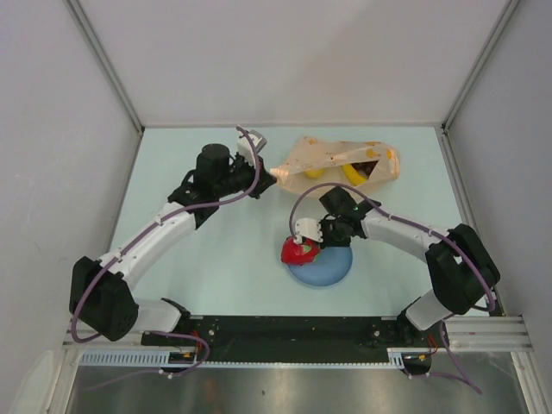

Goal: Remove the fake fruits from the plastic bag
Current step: Adjust the fake fruit on the plate.

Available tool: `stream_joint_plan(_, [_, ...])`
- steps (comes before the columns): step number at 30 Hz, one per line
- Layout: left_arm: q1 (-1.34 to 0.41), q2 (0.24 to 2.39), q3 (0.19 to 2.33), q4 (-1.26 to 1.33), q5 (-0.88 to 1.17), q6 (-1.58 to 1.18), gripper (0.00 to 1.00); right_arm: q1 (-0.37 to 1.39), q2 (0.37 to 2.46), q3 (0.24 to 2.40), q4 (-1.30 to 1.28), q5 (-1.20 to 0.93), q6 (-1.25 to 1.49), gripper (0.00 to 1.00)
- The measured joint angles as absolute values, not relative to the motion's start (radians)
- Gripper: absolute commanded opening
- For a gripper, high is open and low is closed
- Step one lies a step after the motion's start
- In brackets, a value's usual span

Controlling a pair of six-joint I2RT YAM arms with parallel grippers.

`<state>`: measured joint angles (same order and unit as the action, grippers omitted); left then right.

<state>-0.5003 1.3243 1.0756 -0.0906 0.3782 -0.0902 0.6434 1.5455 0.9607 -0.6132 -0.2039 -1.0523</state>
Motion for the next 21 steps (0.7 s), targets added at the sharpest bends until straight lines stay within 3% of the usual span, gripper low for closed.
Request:
stream_joint_plan(8, [-0.496, 1.361, 1.106, -0.096, 0.377, -0.081, 0.00, 0.703, 1.510, 0.959, -0.503, -0.115, -1.112, 0.00])
stream_joint_plan(17, [-0.485, 1.375, 1.142, -0.109, 0.374, -0.070, 0.00, 0.694, 1.514, 0.959, -0.412, -0.069, -1.190, 0.08])
stream_joint_plan(20, [-0.485, 1.388, 1.153, -0.118, 0.374, -0.070, 0.00, 0.690, 1.542, 0.959, -0.374, -0.049, -1.207, 0.15])
stream_joint_plan(21, [-0.485, 1.391, 1.155, -0.119, 0.374, -0.070, 0.00, 0.689, 1.552, 0.959, -0.365, -0.041, -1.210, 0.25])
